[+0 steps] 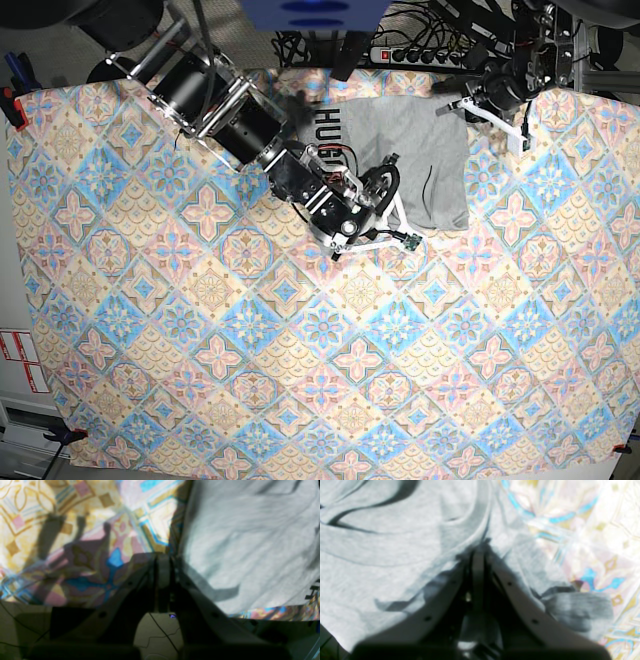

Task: Fold the T-shirt properly
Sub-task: 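Fold the bundle over with the right gripper, left gripper holding the other end, then press and square the folded shirt with both grippers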

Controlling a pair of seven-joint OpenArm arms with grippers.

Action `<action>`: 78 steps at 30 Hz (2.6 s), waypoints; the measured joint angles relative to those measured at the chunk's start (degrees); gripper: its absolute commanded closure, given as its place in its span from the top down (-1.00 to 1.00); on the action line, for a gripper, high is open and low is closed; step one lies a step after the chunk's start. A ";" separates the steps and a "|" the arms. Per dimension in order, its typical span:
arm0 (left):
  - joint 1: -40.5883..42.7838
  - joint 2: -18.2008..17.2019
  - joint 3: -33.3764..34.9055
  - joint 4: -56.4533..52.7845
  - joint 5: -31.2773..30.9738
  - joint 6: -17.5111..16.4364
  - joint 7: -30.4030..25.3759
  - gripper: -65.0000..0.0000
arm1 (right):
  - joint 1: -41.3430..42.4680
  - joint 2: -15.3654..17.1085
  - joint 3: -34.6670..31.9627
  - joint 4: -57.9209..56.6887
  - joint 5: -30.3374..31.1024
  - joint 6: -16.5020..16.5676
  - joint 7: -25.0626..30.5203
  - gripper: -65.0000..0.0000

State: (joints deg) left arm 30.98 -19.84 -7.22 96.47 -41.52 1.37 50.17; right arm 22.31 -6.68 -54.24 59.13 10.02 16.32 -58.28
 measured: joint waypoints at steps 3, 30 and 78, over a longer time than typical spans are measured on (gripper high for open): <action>0.00 -0.02 0.02 0.02 4.76 -0.07 -0.02 -1.00 | 0.02 0.00 0.04 0.28 -0.17 0.00 -0.04 -1.00; 0.22 2.89 0.24 13.18 6.64 -0.11 0.63 -1.00 | -0.04 -1.88 -0.48 -6.93 0.44 0.44 14.86 -1.00; -20.41 -1.18 23.19 -5.07 26.62 -1.25 3.58 -1.00 | -6.16 18.43 11.28 8.90 0.92 0.37 6.84 -1.00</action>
State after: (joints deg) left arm 10.57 -21.02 15.97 91.39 -14.90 0.12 53.76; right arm 16.14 11.75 -42.96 68.03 10.94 16.69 -51.44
